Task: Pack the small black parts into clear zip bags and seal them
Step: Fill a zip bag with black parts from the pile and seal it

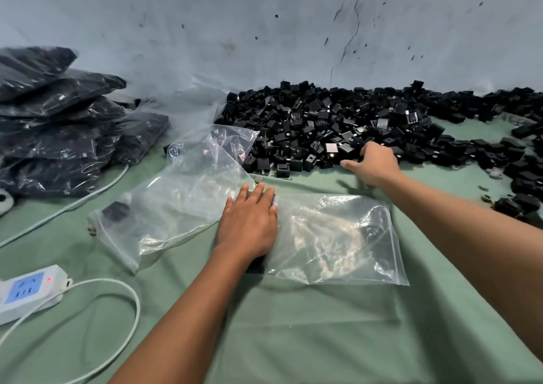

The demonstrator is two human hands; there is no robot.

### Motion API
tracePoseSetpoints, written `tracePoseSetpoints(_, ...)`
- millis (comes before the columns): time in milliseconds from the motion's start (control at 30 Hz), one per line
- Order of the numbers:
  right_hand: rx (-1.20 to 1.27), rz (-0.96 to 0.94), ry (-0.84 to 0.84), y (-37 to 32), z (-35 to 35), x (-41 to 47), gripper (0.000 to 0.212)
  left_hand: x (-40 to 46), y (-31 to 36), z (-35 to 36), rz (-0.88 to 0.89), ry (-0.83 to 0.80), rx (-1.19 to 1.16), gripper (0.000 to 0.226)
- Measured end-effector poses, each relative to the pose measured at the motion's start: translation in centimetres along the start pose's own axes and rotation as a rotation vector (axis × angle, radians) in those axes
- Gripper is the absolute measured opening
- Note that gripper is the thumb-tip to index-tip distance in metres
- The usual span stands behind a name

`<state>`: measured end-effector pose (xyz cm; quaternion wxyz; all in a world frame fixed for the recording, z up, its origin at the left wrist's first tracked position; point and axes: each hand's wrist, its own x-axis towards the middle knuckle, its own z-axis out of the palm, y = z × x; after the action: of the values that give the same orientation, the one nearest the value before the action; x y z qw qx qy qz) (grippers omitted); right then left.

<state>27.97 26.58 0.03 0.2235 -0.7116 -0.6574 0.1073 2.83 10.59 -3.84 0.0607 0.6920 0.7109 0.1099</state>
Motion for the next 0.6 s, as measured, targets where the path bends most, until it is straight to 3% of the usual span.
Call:
tracePoseSetpoints(100, 0.007, 0.066, 0.038, -0.6, 1.0, 0.6, 0.050, 0.1, 0.0, 0.0, -0.023, 0.000, 0.006, 0.056)
tracePoseSetpoints(267, 0.113, 0.115, 0.043, 0.5, 0.8, 0.8, 0.014, 0.0, 0.2, -0.1, -0.059, -0.001, 0.007, 0.056)
tracePoseSetpoints(433, 0.368, 0.093, -0.055, 4.1, -2.5, -2.4, 0.015, 0.0, 1.1, -1.6, -0.100, -0.039, 0.021, 0.056)
tracePoseSetpoints(500, 0.475, 0.079, -0.169, 6.0, -4.0, -4.4, 0.019, 0.2, 2.5, -2.7, -0.135, 0.046, -0.012, 0.052)
tracePoseSetpoints(600, 0.592, 0.050, -0.475, 8.8, -5.7, -7.6, 0.027, 0.0, 7.1, -3.7, -0.108, 0.296, -0.193, 0.032)
